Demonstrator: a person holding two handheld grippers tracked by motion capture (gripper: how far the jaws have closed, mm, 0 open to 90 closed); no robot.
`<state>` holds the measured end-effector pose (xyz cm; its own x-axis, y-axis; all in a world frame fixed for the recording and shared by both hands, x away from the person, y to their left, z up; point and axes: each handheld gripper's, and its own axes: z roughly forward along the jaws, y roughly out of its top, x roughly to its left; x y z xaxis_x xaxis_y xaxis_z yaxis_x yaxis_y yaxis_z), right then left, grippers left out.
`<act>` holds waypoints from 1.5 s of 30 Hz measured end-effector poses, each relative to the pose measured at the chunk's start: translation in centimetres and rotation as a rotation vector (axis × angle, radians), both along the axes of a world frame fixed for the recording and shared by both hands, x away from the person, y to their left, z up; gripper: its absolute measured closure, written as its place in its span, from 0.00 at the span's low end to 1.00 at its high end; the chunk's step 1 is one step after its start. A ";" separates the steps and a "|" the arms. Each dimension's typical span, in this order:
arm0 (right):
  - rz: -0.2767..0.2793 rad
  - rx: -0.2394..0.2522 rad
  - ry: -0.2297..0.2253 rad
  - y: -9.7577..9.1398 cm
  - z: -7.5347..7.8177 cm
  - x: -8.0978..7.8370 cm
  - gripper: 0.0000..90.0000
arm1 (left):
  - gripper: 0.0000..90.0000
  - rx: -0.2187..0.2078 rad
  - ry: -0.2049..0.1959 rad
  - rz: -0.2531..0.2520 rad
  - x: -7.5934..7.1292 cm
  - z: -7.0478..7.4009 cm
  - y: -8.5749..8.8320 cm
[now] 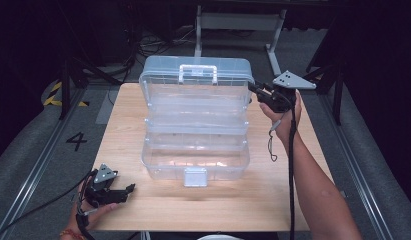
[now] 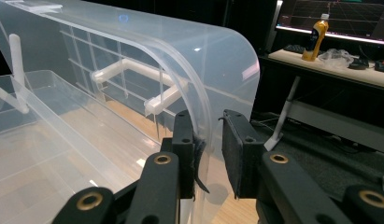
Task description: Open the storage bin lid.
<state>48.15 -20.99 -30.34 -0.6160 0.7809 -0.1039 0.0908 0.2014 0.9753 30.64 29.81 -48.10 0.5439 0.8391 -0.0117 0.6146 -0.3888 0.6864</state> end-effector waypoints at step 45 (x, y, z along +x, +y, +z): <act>-0.052 -0.002 0.081 0.3 0.6 5.1 0.92 | 0.20 0.002 -0.009 -0.005 0.1 0.0 0.0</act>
<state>53.24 -20.65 -29.74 -0.5811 0.8118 -0.0572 0.1795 0.1964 0.9640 30.70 29.82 -48.15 0.5480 0.8365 -0.0048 0.6063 -0.3932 0.6912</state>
